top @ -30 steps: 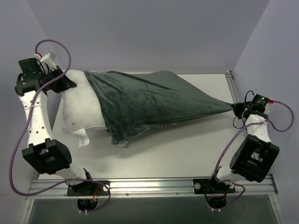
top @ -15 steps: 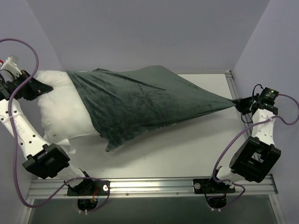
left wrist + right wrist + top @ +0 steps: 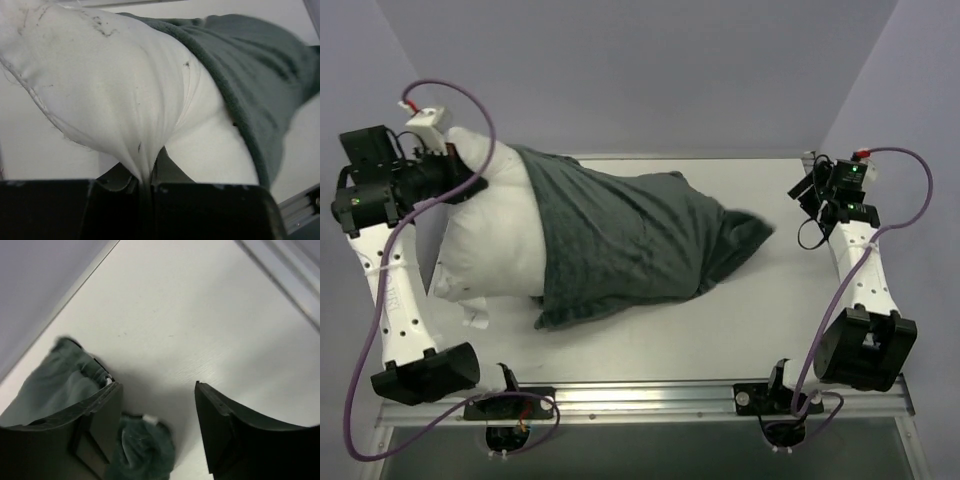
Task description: Remove the pillowcase from the pillow
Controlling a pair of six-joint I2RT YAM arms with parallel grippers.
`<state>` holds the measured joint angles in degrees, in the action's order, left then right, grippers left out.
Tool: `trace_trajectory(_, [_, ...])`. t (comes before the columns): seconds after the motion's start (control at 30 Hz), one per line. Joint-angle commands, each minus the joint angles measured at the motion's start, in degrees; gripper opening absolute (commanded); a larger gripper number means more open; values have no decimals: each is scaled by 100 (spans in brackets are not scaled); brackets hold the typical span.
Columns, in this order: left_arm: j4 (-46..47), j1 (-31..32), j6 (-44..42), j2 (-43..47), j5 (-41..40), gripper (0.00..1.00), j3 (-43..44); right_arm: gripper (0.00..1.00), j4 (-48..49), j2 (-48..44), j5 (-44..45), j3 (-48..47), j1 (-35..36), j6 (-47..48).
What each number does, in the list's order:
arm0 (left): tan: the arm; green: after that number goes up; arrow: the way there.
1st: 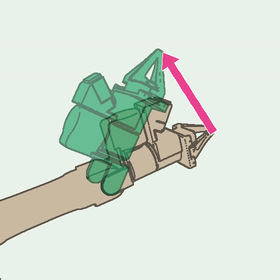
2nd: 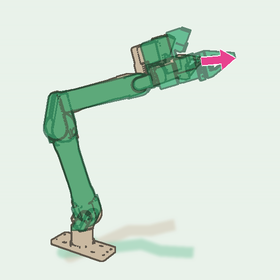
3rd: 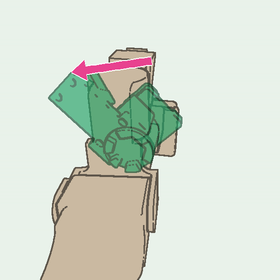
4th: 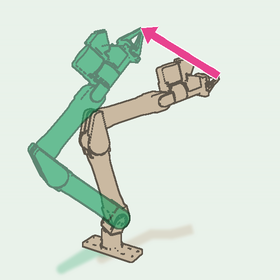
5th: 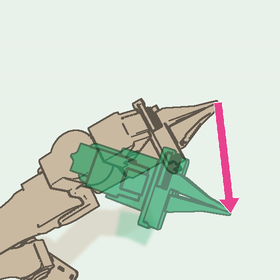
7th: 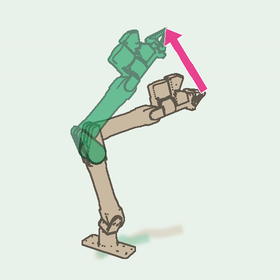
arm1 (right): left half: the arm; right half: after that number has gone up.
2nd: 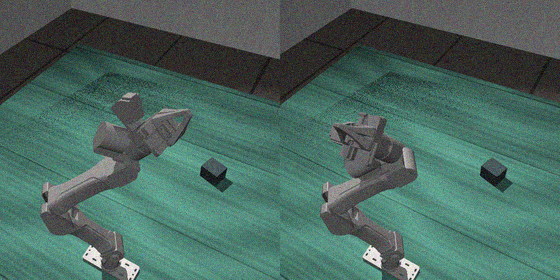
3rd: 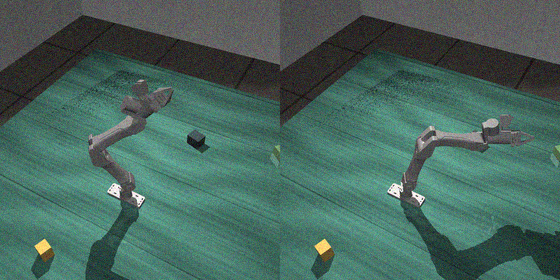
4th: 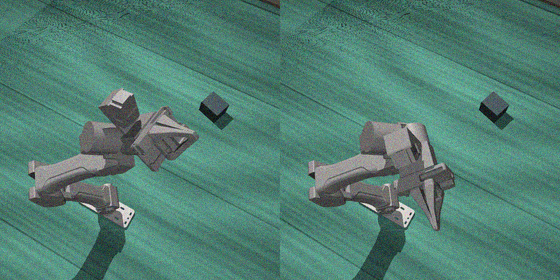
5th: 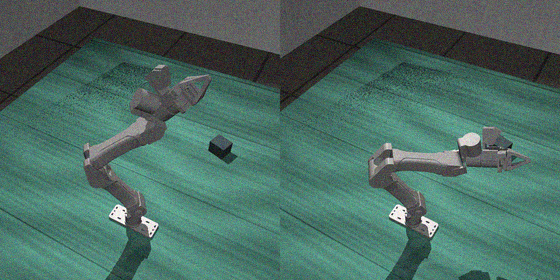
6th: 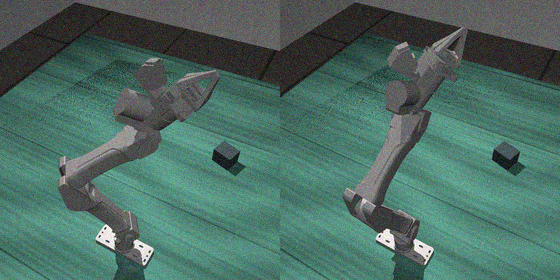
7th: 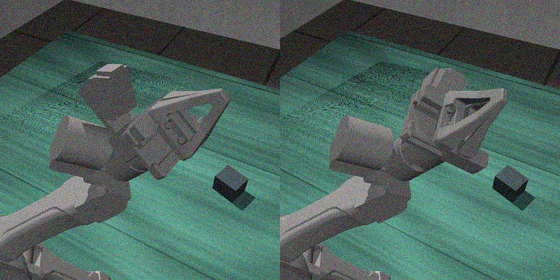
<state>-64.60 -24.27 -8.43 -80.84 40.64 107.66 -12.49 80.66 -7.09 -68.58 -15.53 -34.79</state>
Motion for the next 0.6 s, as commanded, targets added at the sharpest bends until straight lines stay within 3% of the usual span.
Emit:
trace_trajectory(0.0, [1486,1001,-178,473,-242,2,404,63,30,-402,1019,-358,224,919])
trace_trajectory(0.17, [915,2083,-44,130,225,2,916,90,-202,-823,992,-481,1357,1561])
trace_trajectory(0.33, [686,3181,-309,349,-3,2,301,89,370,-737,-379,-1112,3009,1888])
trace_trajectory(0.47, [729,3745,-204,385,-416,2,177,88,545,61,-119,-2193,4983,1783])
trace_trajectory(0.57, [782,3851,-81,367,-504,2,212,89,843,562,50,-2844,5698,1616])
